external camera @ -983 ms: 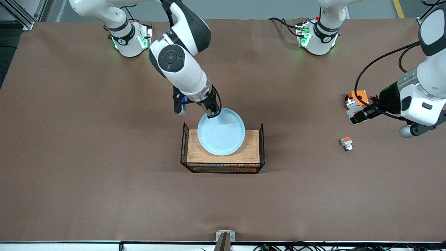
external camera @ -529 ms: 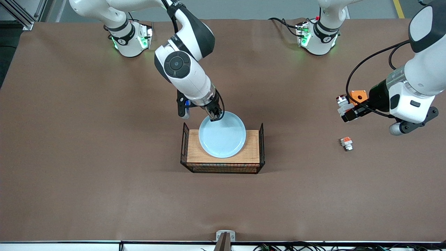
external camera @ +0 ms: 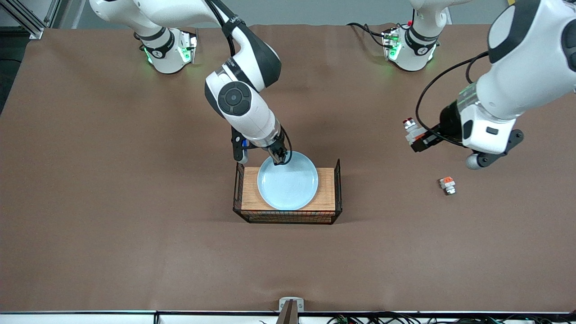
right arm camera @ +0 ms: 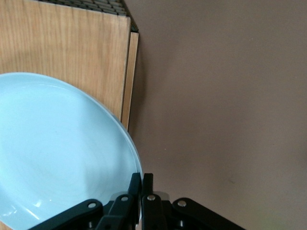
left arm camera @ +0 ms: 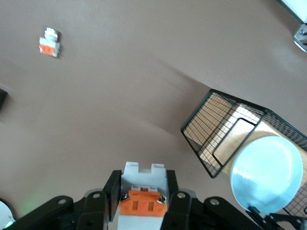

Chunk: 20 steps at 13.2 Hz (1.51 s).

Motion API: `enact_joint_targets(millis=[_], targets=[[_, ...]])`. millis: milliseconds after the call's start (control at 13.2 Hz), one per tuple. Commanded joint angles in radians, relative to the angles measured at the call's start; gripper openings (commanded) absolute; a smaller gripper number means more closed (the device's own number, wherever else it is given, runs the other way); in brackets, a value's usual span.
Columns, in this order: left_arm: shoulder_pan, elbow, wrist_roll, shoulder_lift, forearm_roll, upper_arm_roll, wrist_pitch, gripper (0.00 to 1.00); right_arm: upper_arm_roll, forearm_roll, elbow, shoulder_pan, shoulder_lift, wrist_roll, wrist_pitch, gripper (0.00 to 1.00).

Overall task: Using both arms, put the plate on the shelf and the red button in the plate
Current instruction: 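Lower the plate onto the tray while the left gripper carries the button over, then open the right gripper and withdraw it while the left gripper nears the plate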

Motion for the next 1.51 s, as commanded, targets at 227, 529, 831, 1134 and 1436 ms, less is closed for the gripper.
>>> enact_joint_targets(millis=[227, 529, 831, 1134, 1436], targets=[[-0.132, 0.070, -0.254, 0.070, -0.007, -0.001, 0.071, 0.00, 0.000, -0.001, 0.052, -0.014, 0.045, -0.041, -0.012, 0.24], [-0.194, 0.082, -0.403, 0.103, -0.009, -0.001, 0.169, 0.00, 0.002, 0.009, 0.054, -0.025, 0.031, -0.009, -0.025, 0.94], [-0.221, 0.087, -0.464, 0.135, -0.009, -0.001, 0.233, 0.00, 0.000, 0.000, 0.138, -0.026, -0.006, -0.021, -0.210, 1.00], [-0.273, 0.085, -0.570, 0.188, -0.004, 0.005, 0.351, 0.00, -0.003, -0.024, 0.115, -0.032, -0.199, -0.217, -0.443, 1.00], [-0.328, 0.087, -0.674, 0.269, 0.088, 0.010, 0.448, 0.00, -0.006, -0.066, -0.086, -0.141, -0.474, -0.569, -0.549, 1.00]])
